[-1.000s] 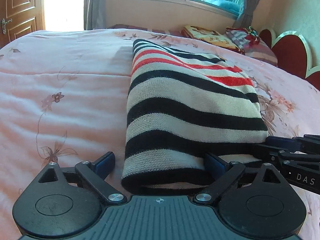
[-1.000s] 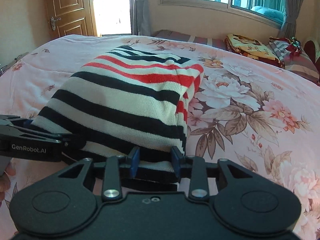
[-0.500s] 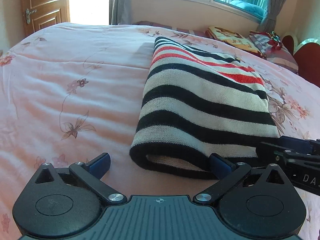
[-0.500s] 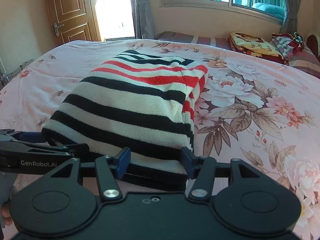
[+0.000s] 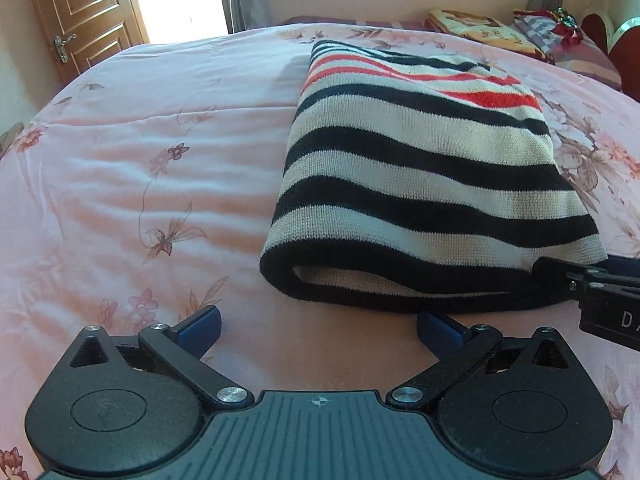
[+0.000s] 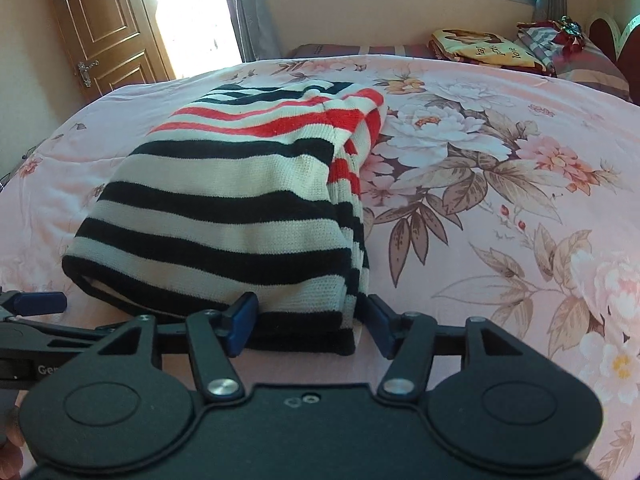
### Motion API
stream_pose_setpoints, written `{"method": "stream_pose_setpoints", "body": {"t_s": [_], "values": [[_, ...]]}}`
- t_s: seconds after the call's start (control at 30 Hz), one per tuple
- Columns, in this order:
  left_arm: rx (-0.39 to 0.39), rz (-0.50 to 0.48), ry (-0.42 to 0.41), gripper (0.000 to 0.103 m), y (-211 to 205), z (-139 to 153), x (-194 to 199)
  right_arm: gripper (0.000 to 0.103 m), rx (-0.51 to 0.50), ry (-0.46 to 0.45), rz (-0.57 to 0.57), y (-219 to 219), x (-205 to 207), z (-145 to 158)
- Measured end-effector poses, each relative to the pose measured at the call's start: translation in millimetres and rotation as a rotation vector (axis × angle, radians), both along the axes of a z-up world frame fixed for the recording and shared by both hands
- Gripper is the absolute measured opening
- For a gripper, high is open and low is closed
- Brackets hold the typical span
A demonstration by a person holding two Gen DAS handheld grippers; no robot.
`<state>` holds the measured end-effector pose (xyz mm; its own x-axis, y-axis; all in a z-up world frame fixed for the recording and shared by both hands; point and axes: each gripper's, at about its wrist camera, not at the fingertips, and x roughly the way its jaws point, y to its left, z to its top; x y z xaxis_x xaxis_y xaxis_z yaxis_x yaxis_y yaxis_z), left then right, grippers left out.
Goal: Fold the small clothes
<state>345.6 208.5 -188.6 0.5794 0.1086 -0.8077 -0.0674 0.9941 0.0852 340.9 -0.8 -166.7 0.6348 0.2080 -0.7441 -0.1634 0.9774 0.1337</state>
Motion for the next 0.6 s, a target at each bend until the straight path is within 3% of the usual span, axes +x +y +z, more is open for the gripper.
{"method": "stream_pose_setpoints", "body": {"t_s": [0.1, 0.2, 0.33, 0.5, 0.6], "values": [[0.016, 0.006, -0.054, 0.103, 1, 18, 0, 0.058, 0.022, -0.008, -0.007, -6, -3, 10], [0.012, -0.014, -0.072, 0.103, 4, 36, 13, 0.058, 0.043, -0.088, -0.032, -12, -2, 32], [0.029, -0.033, -0.134, 0.103, 3, 55, 46, 0.058, 0.032, -0.132, -0.030, -8, 28, 52], [0.036, -0.074, -0.106, 0.103, -1, 54, 105, 0.059, -0.008, -0.157, -0.082, 6, 77, 53], [-0.047, -0.046, -0.081, 0.103, 7, 42, 129, 0.063, -0.055, -0.147, -0.153, 8, 101, 43]]}}
